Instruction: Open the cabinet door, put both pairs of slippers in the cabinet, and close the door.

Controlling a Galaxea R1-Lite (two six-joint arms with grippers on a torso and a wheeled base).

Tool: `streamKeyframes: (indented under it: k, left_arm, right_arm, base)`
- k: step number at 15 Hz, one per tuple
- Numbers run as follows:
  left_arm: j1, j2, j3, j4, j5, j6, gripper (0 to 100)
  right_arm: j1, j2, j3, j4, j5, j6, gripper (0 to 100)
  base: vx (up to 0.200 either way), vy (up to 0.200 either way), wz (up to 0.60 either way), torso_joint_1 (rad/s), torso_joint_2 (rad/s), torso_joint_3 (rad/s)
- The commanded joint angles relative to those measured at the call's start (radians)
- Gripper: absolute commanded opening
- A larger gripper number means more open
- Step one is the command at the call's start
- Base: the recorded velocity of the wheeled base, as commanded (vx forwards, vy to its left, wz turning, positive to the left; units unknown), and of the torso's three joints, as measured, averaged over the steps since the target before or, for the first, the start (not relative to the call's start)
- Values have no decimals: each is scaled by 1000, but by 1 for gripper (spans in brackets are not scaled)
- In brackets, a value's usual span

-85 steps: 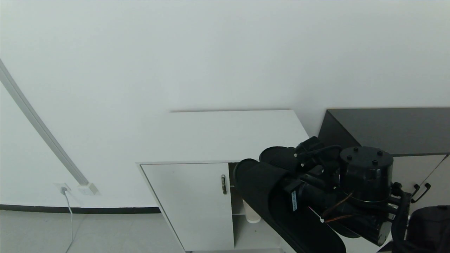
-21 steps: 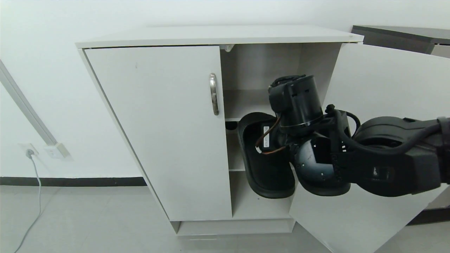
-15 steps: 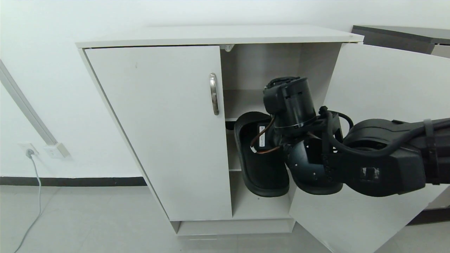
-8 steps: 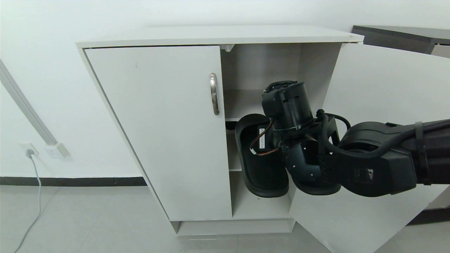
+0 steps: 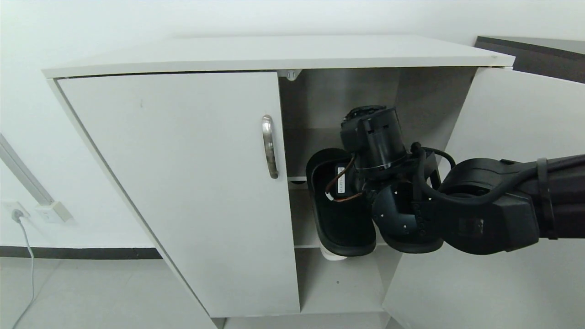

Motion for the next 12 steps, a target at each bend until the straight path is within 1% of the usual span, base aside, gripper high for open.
streamKeyframes:
  k: [1,4,7,10,12]
  left_arm:
    - [0,0,0,0,0,0,0]
    - [0,0,0,0,0,0,0]
    - [0,0,0,0,0,0,0]
    - [0,0,0,0,2,-1,0]
    - [0,0,0,0,2,-1,0]
  right_arm:
    - [0,2,0,-1,-1,0,0]
    - [-23,33,-15,-30,0,-1,0]
    - [-49,76,-69,-44,5,-21,0]
    - [-81,124,-146,-39,57,-44,0]
    - [-115,176,-213,-40,69,-69,0]
  base:
    - [200,0,0,2,2,7]
    - [0,0,0,0,0,0]
    - [0,0,0,0,0,0]
    - [0,0,0,0,0,0]
    - [0,0,0,0,0,0]
